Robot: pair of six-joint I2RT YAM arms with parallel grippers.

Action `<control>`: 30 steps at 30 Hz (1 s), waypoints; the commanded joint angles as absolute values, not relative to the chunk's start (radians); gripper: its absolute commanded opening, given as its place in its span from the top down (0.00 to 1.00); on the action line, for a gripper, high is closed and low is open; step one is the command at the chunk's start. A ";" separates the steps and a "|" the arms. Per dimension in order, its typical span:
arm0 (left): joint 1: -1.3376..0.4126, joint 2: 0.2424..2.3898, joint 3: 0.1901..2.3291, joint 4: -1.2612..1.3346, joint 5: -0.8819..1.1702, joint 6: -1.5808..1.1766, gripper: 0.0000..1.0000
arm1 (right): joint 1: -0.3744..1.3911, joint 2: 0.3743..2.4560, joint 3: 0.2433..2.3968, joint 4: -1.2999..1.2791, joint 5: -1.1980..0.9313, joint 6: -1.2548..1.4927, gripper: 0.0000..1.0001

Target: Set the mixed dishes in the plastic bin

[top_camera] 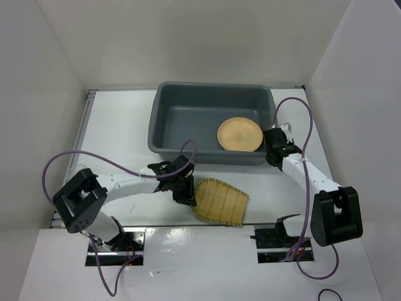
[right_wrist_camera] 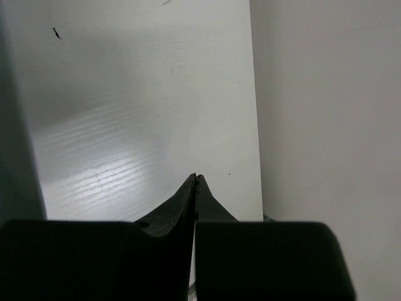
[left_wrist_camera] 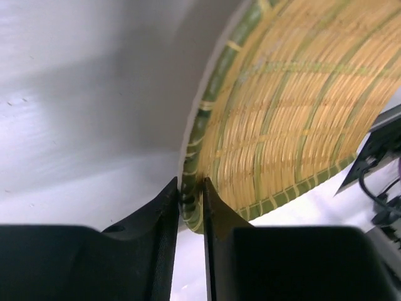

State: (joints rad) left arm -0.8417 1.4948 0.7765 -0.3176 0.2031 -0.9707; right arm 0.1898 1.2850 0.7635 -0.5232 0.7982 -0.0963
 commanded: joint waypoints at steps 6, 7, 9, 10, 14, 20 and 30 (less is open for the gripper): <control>-0.884 1.459 0.959 -0.504 0.279 -0.777 1.00 | 0.196 1.174 0.758 -0.465 0.917 -0.034 0.97; -0.884 1.448 0.980 -0.505 0.302 -0.758 1.00 | 0.196 1.152 0.758 -0.465 0.917 -0.034 0.95; -0.884 1.430 1.037 -0.505 0.363 -0.714 1.00 | 0.196 1.114 0.767 -0.465 0.939 -0.014 0.95; -0.884 1.421 1.055 -0.505 0.446 -0.671 1.00 | 0.196 1.114 0.767 -0.456 0.966 -0.014 0.95; -0.884 1.440 1.181 -0.523 0.636 -0.585 1.00 | 0.196 1.101 0.758 -0.456 0.986 -0.014 0.93; -0.884 1.529 1.452 -0.557 0.854 -0.539 1.00 | 0.196 1.081 0.758 -0.446 0.995 -0.005 0.92; -0.664 1.624 1.699 -0.549 1.006 -0.522 1.00 | 0.196 1.052 0.758 -0.437 1.144 0.072 0.84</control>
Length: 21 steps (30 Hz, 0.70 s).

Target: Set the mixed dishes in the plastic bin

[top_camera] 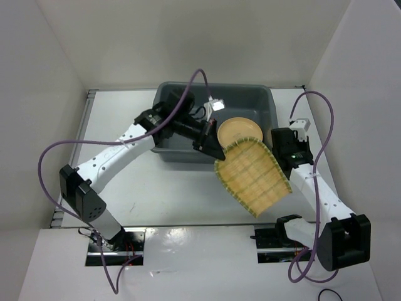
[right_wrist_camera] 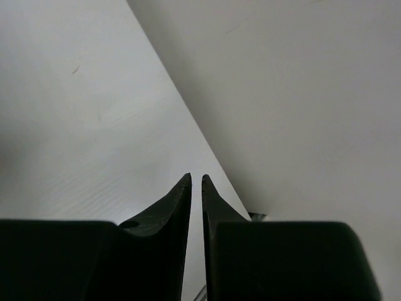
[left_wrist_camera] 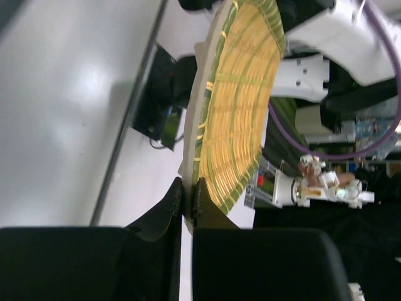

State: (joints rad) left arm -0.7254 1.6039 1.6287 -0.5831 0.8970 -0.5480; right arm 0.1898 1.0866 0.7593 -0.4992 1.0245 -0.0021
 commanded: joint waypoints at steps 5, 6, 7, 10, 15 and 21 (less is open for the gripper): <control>-0.571 1.693 1.758 -0.572 1.044 -0.502 1.00 | 0.196 1.032 0.747 -0.428 1.180 0.072 0.75; -0.560 1.704 1.772 -0.572 1.045 -0.502 1.00 | 0.196 1.032 0.747 -0.428 1.189 0.072 0.71; -0.551 1.729 1.787 -0.562 1.045 -0.512 1.00 | 0.196 1.032 0.747 -0.419 1.189 0.072 0.71; -0.512 1.813 1.856 -0.571 1.055 -0.512 1.00 | 0.196 1.022 0.747 -0.419 1.189 0.072 0.70; -0.459 1.962 1.972 -0.569 1.055 -0.540 1.00 | 0.196 1.022 0.738 -0.419 1.189 0.072 0.70; -0.408 2.161 2.181 -0.549 1.065 -0.604 1.00 | 0.196 1.012 0.738 -0.410 1.180 0.063 0.70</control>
